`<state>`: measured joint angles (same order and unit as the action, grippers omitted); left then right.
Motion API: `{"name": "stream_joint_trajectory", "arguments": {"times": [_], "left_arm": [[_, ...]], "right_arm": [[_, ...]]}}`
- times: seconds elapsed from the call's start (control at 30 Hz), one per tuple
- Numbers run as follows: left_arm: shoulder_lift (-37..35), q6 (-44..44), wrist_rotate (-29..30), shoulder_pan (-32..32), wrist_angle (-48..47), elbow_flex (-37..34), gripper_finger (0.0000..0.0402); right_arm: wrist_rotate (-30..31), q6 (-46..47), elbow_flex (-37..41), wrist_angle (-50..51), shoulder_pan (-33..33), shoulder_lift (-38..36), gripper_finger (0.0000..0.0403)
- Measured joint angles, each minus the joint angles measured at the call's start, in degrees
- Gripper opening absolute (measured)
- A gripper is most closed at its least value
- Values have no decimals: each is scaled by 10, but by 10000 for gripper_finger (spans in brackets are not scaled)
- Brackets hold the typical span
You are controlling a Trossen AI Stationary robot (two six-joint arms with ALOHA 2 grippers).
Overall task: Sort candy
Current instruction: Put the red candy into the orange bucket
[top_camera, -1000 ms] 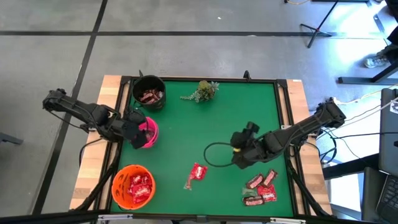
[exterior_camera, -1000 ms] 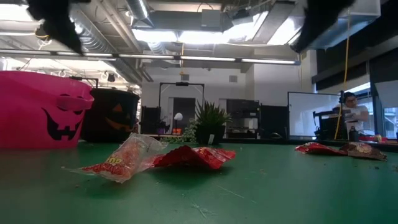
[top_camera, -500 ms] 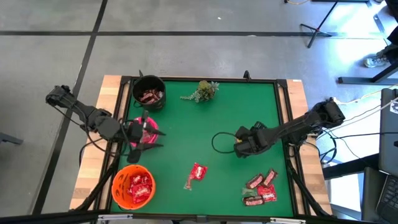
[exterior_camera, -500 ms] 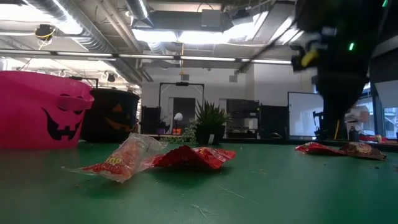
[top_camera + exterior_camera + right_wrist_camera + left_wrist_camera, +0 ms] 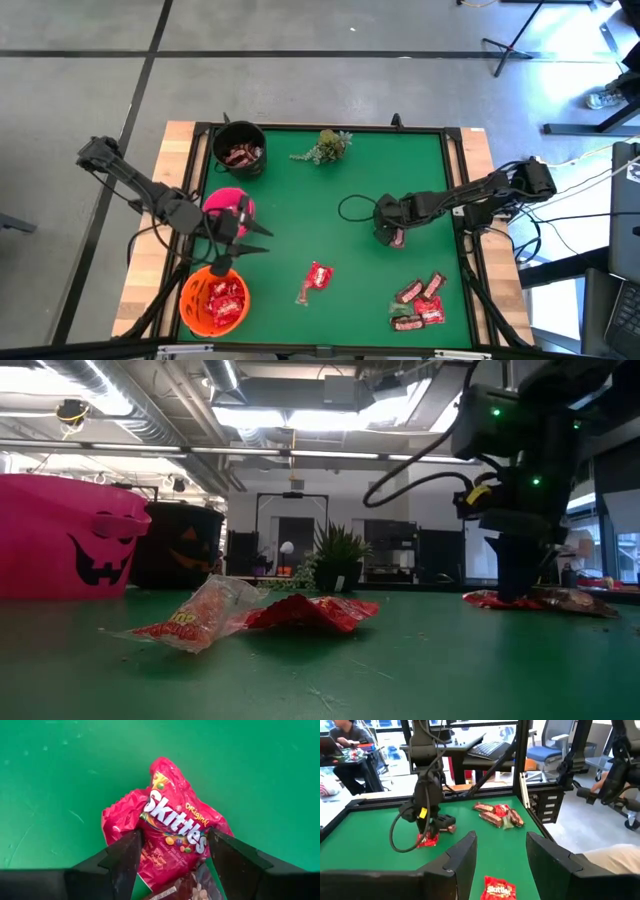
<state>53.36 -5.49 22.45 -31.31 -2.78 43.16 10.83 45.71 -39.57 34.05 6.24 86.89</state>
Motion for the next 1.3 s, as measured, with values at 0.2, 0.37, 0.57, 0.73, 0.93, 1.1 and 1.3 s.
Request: {"name": "stream_joint_trajectory", "arguments": {"times": [0.2,0.37,0.57,0.73,0.93,1.1,1.3], "left_arm": [[0,-4,-1,0,8,-9,160],[0,-4,-1,0,25,-9,160],[0,-5,-1,0,27,-9,160],[0,-5,6,0,27,-9,160],[0,-4,10,0,28,-9,160],[0,-4,10,1,29,-9,160],[0,-4,15,1,29,-9,160]], "right_arm": [[0,-9,0,-5,1,1,162],[12,-12,0,-4,2,0,68],[41,-12,4,1,1,-35,8],[66,-12,3,-13,1,-102,15],[69,-41,3,-111,1,-172,5],[27,-108,2,-277,4,-185,10],[16,-167,2,-435,34,-179,9]]}}
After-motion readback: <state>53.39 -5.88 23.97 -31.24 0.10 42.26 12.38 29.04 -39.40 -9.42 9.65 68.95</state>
